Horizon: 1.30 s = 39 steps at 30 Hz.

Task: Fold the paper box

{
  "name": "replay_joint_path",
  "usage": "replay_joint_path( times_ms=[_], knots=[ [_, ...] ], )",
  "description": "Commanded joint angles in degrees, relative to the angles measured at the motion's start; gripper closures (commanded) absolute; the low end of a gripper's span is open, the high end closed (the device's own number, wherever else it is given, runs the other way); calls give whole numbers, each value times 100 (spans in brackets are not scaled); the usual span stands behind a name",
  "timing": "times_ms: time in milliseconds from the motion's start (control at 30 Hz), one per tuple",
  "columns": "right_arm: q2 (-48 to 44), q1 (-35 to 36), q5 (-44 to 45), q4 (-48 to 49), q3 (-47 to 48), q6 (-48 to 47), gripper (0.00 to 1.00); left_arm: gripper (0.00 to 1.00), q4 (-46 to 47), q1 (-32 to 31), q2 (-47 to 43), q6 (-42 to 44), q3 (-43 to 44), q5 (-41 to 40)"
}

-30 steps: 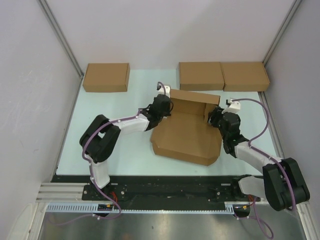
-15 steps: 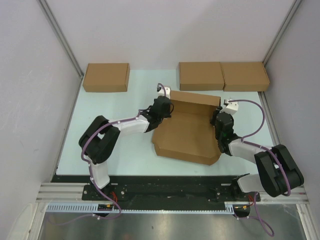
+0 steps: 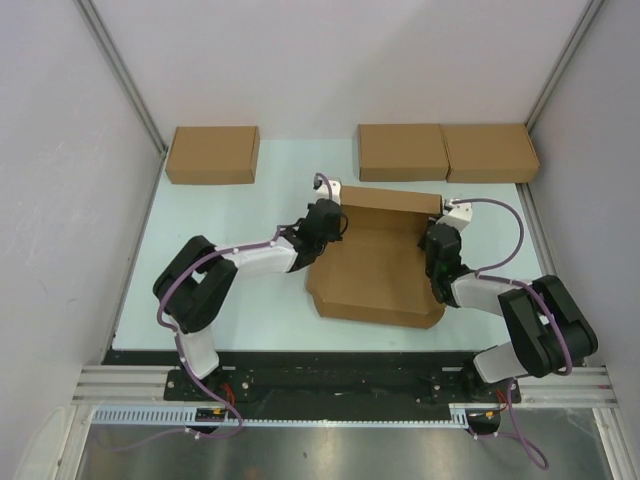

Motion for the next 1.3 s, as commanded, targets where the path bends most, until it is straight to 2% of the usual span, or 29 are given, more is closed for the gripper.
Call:
replay_joint_path(
  times_ms=[0, 67, 300, 333, 367, 400, 467, 667, 800, 833, 867, 967, 1267],
  knots=[
    [113, -64, 633, -53, 270, 353, 95, 100, -694, 11, -157, -425, -385, -180],
    [130, -73, 774, -298, 332, 520, 100, 100, -650, -24, -192, -477, -464, -268],
    [130, -99, 879, -703, 385, 820, 100, 100, -527, -59, -131, -557, -526, -348],
    [122, -99, 801, -747, 385, 820, 95, 100, -518, -59, -130, -557, -535, -356],
    [130, -117, 739, -774, 385, 820, 79, 100, -509, -68, -122, -557, -535, -356],
    [130, -126, 704, -809, 385, 837, 72, 100, -501, -68, -122, -557, -535, -356],
    [130, -143, 607, -967, 420, 907, 65, 100, -492, -76, -130, -557, -526, -365],
    [314, -214, 370, -1371, 709, 978, 63, 100, -492, -94, -148, -539, -535, -365],
    [499, -249, 264, -1582, 937, 952, 70, 100, -474, -103, -174, -539, -553, -383],
    [534, -258, 247, -1652, 982, 952, 75, 100, -465, -111, -166, -539, -553, -374],
    [587, -258, 247, -1670, 1008, 952, 86, 100, -474, -112, -166, -539, -553, -383],
    [657, -258, 343, -1846, 1123, 1057, 100, 100, -448, -129, -166, -548, -579, -418],
    [702, -258, 580, -2180, 1281, 1259, 100, 100, -448, -164, -139, -574, -614, -532]
  ],
)
